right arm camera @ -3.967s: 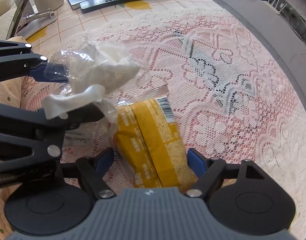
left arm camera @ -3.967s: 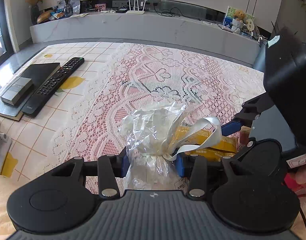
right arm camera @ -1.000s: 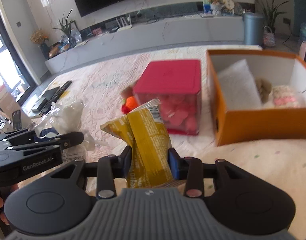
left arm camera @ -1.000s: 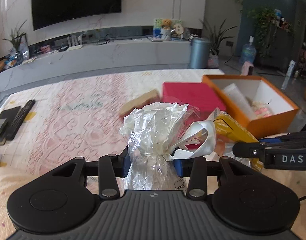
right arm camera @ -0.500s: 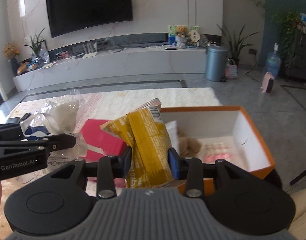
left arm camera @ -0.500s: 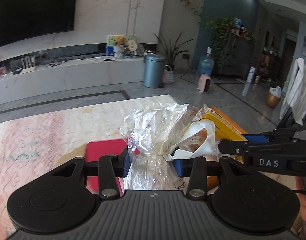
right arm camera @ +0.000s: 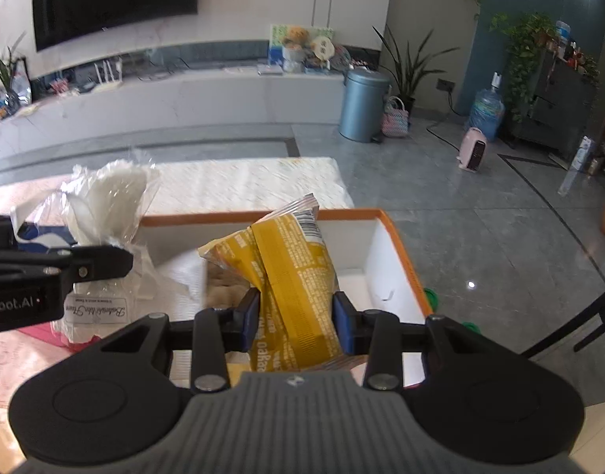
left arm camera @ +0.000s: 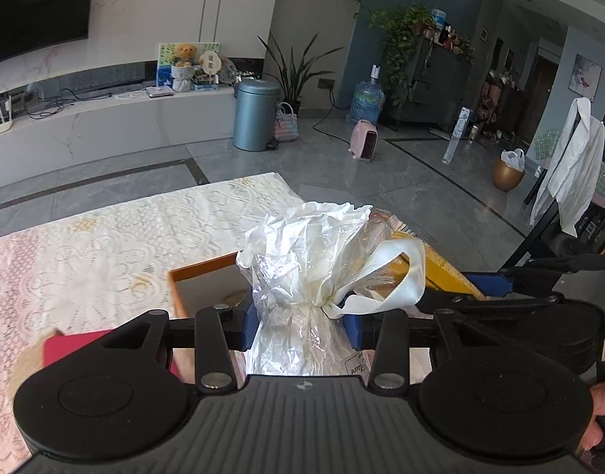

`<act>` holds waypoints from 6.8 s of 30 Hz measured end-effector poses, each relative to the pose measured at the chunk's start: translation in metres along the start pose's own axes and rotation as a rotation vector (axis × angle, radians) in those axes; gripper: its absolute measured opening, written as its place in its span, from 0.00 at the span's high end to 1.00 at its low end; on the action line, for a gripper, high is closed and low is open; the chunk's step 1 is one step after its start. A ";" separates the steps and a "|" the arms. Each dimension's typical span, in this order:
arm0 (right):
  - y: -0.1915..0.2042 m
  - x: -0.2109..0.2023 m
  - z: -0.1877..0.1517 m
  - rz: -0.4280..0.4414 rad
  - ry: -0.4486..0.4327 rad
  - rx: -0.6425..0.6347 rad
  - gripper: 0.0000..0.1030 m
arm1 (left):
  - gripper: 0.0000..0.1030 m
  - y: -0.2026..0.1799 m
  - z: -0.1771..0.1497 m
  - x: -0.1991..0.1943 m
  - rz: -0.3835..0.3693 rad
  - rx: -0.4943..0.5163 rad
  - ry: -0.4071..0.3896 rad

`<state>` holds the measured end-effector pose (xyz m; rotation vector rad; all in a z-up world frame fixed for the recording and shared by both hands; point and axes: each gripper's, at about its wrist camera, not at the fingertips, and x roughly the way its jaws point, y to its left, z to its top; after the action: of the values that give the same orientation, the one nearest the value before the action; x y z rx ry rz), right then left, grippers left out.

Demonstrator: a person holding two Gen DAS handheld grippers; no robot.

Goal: Organize soft objects
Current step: 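Lower both items into the orange box and open both grippers, then move both tools back toward the brown sponge and orange crocheted fruit, then grasp the orange crocheted fruit with the left gripper while the right gripper grasps the brown sponge, then lift and carry the crocheted fruit and sponge over the orange box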

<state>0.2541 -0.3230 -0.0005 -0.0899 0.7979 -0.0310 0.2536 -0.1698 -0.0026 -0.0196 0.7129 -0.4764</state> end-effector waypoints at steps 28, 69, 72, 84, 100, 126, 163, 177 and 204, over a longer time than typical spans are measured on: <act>0.001 0.097 -0.007 -0.053 0.126 -0.177 0.61 | 0.43 -0.022 -0.018 0.075 0.060 0.141 0.115; 0.129 -0.062 -0.108 0.170 -0.102 0.131 0.17 | 0.23 0.060 -0.124 -0.134 0.250 -0.040 -0.127; 0.153 -0.064 -0.114 0.191 -0.102 0.073 0.18 | 0.25 0.074 -0.136 -0.143 0.275 -0.060 -0.109; 0.242 -0.063 -0.097 0.300 -0.124 -0.238 0.43 | 0.38 0.132 -0.156 -0.167 0.330 -0.084 -0.078; 0.312 -0.023 -0.018 0.364 -0.009 -0.630 0.47 | 0.45 0.202 -0.128 -0.156 0.293 -0.106 -0.027; 0.337 0.053 0.027 0.323 0.100 -0.871 0.52 | 0.41 0.229 -0.128 -0.042 0.142 -0.098 0.186; 0.354 0.067 0.017 0.308 0.123 -1.076 0.46 | 0.44 0.232 -0.138 -0.040 0.151 -0.072 0.113; 0.371 0.076 0.000 0.380 0.123 -1.231 0.32 | 0.52 0.246 -0.142 -0.062 0.247 -0.125 0.115; 0.400 0.104 -0.019 0.222 0.149 -1.369 0.70 | 0.52 0.266 -0.141 -0.079 0.286 -0.210 0.058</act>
<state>0.3107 0.0678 -0.1242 -1.2997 0.8503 0.7362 0.2226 0.1216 -0.1075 -0.1001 0.8058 -0.1272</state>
